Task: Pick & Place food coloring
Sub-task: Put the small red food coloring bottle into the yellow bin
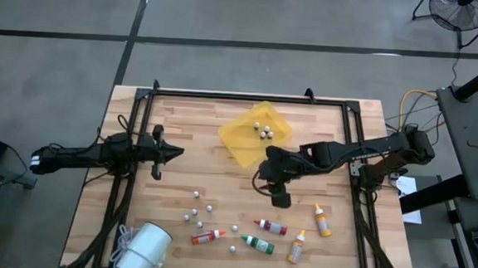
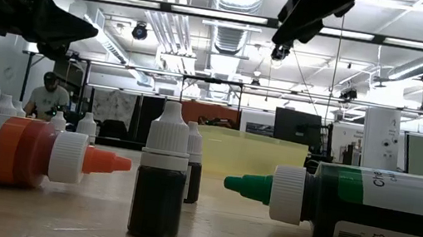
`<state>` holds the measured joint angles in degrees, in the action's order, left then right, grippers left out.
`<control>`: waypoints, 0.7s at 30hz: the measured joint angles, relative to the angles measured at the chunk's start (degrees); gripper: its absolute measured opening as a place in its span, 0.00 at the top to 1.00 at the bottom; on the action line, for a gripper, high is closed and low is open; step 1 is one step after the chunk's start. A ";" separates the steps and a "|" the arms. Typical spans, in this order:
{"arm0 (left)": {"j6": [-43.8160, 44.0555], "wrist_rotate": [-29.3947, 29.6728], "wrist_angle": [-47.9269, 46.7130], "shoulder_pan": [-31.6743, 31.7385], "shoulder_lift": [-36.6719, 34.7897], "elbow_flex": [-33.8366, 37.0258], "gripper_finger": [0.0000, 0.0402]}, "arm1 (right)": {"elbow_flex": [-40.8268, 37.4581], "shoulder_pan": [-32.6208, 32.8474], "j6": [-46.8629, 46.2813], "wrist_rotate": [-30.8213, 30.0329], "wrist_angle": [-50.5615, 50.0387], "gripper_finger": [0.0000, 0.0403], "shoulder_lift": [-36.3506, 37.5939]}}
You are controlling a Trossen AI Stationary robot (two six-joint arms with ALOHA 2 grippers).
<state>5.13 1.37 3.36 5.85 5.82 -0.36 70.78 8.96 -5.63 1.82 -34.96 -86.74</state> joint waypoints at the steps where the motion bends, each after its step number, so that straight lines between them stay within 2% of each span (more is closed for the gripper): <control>1: 0.00 0.01 0.00 0.00 0.00 0.00 1.00 | 0.00 0.39 -0.01 -0.07 0.01 0.63 0.00; 17: 0.00 0.00 0.00 0.04 0.00 0.00 1.00 | 0.05 3.15 -0.24 -0.06 4.94 0.62 -0.48; 21: 0.00 0.00 -0.02 0.04 0.00 0.00 1.00 | 2.54 3.20 -0.20 -0.04 5.81 0.62 -0.52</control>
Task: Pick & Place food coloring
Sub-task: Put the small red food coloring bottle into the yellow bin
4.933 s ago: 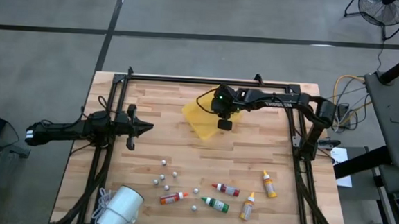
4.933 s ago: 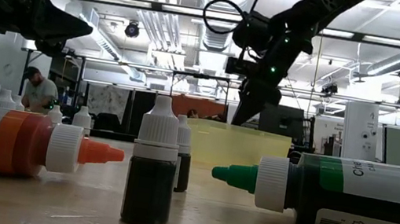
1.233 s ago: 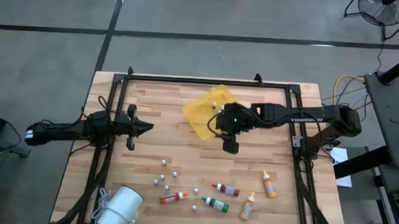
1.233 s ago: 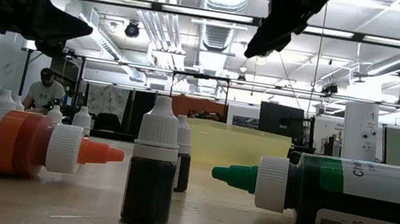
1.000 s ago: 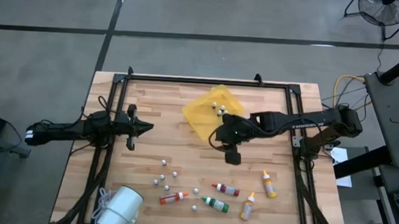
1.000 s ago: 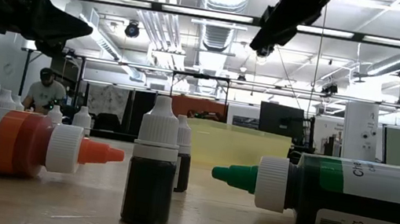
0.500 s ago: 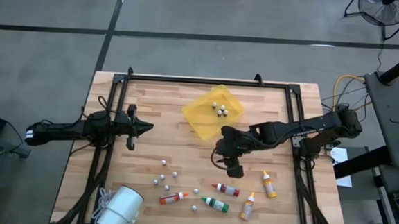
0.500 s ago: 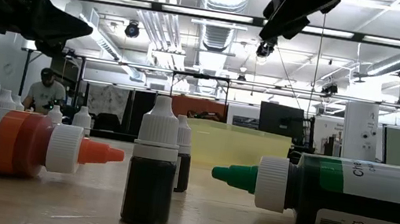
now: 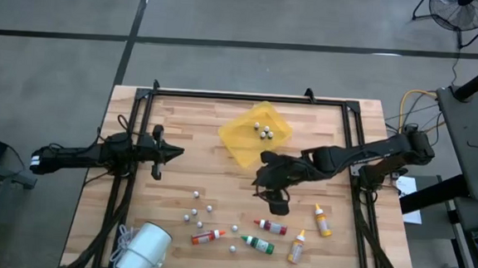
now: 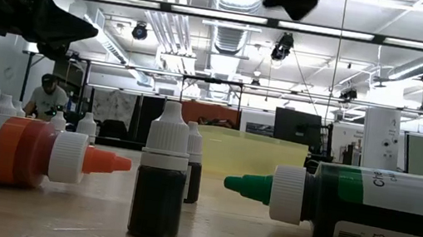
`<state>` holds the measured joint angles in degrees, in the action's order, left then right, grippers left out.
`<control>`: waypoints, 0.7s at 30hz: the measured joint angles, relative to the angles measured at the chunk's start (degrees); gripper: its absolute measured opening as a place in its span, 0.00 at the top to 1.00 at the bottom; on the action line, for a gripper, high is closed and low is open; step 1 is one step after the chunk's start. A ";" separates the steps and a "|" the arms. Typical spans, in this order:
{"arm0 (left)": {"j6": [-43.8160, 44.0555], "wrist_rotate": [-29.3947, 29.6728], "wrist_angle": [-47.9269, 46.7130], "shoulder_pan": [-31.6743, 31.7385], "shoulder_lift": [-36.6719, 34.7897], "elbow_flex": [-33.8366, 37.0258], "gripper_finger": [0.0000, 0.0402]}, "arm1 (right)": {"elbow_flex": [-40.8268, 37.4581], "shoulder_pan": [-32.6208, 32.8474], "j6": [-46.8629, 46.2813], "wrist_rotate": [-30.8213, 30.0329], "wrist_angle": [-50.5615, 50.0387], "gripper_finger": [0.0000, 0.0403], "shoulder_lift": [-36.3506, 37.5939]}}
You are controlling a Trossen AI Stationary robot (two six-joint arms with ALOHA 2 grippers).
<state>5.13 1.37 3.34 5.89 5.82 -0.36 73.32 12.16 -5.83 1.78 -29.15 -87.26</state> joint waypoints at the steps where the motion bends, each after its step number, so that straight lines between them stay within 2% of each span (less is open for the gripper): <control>1: 0.00 0.00 0.00 0.00 0.00 0.00 1.00 | 0.94 0.00 0.18 0.00 -0.07 0.62 -0.35; 14: 0.00 0.01 -0.77 -0.06 0.02 0.00 1.00 | 15.40 0.59 1.61 0.38 -0.67 0.61 -8.64; 21: 0.00 0.00 -0.92 -0.07 0.02 0.00 1.00 | 18.78 1.28 2.86 1.29 -0.94 0.61 -10.85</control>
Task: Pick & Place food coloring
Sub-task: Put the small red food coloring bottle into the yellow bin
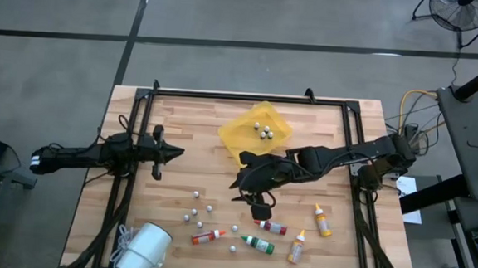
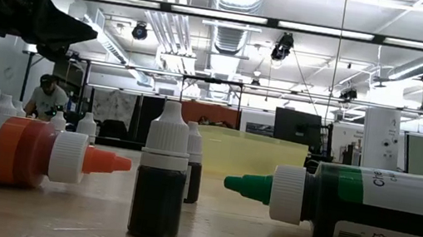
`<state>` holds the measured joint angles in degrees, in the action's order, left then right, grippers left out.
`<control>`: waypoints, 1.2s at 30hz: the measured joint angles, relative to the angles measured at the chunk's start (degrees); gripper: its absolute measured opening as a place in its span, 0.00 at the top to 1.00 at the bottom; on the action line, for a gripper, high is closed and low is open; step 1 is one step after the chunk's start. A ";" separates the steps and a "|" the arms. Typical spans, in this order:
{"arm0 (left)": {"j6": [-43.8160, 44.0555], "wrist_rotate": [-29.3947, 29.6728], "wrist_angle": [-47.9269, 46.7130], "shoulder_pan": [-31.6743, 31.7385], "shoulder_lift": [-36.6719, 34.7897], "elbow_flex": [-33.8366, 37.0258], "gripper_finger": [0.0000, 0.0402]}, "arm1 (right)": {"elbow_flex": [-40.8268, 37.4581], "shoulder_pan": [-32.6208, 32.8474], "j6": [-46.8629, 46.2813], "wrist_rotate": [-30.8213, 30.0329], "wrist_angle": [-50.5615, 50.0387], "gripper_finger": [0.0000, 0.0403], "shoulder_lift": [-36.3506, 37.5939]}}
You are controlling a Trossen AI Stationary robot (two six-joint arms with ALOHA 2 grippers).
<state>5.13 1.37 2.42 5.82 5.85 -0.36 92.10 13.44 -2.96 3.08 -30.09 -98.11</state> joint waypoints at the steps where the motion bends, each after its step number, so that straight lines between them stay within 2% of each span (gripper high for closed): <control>1: 0.00 0.00 0.03 0.00 0.00 0.00 1.00 | 0.25 0.05 0.00 0.02 0.10 0.61 -0.15; 6: 0.00 0.00 0.02 0.00 -0.02 0.00 1.00 | 0.86 1.02 -0.02 0.33 0.08 0.61 -0.17; 13: 0.00 0.00 0.04 0.02 -0.02 0.00 1.00 | 3.79 2.47 0.66 4.58 -1.22 0.60 -0.17; 27: 0.00 0.00 0.04 0.07 -0.02 0.00 1.00 | 10.43 7.84 8.94 4.68 -9.97 0.60 -0.32; 36: 0.00 0.00 0.02 0.07 -0.02 0.00 1.00 | 20.36 8.67 6.07 4.47 -13.60 0.60 -8.82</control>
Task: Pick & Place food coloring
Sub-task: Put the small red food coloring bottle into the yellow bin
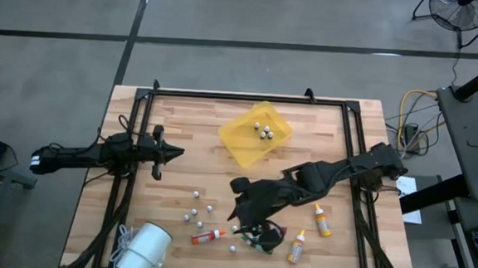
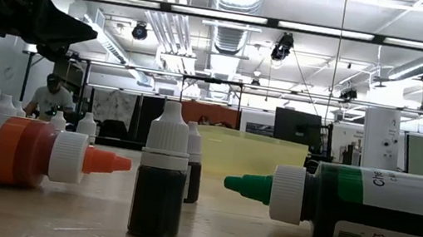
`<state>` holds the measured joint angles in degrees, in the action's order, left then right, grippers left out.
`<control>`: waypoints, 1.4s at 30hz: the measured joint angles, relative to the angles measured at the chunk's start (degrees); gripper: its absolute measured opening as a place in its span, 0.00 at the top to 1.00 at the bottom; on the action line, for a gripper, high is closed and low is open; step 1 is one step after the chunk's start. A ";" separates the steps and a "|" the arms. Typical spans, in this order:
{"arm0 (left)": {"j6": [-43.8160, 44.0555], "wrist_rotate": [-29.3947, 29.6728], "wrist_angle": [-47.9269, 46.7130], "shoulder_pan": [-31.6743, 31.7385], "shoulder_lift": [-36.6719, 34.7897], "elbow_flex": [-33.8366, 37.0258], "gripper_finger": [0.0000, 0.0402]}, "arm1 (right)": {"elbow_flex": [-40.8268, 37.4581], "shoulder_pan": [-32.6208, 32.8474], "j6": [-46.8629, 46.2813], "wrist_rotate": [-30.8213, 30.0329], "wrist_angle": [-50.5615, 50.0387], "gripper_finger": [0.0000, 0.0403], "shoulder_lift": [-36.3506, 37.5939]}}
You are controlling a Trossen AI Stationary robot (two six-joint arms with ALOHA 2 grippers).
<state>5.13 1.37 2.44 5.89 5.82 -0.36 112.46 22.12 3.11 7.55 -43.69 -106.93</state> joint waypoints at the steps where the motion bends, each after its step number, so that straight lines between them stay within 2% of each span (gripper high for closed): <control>1: 0.00 0.00 -0.01 0.00 0.00 0.00 1.00 | 1.66 -0.01 0.02 -0.04 -1.28 0.60 -1.14; 8: 0.00 0.00 -0.05 -0.02 0.02 0.00 1.00 | 11.53 0.07 1.78 0.00 -11.72 0.60 -9.28; 13: 0.00 0.02 -0.09 -0.02 0.07 0.00 1.00 | 13.62 0.14 3.33 -0.04 -14.53 0.60 -12.60; 22: 0.00 0.00 -0.18 -0.07 0.09 0.00 1.00 | 13.04 -0.44 4.61 -0.44 -19.14 0.60 -16.60; 25: 0.00 0.00 -0.52 -0.07 0.09 0.00 1.00 | 12.45 -0.92 5.96 -2.55 -20.32 0.60 -17.70; 30: 0.00 0.00 -0.88 -0.05 0.09 0.00 1.00 | 10.42 -1.33 8.53 -4.46 -20.03 0.60 -18.55; 42: 0.00 -0.02 -0.97 -0.04 0.09 0.00 1.00 | 2.55 -1.56 9.66 -4.52 -15.90 0.60 -18.60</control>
<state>5.13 1.34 1.48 5.85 5.91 -0.36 115.01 20.56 12.77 3.03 -59.60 -125.54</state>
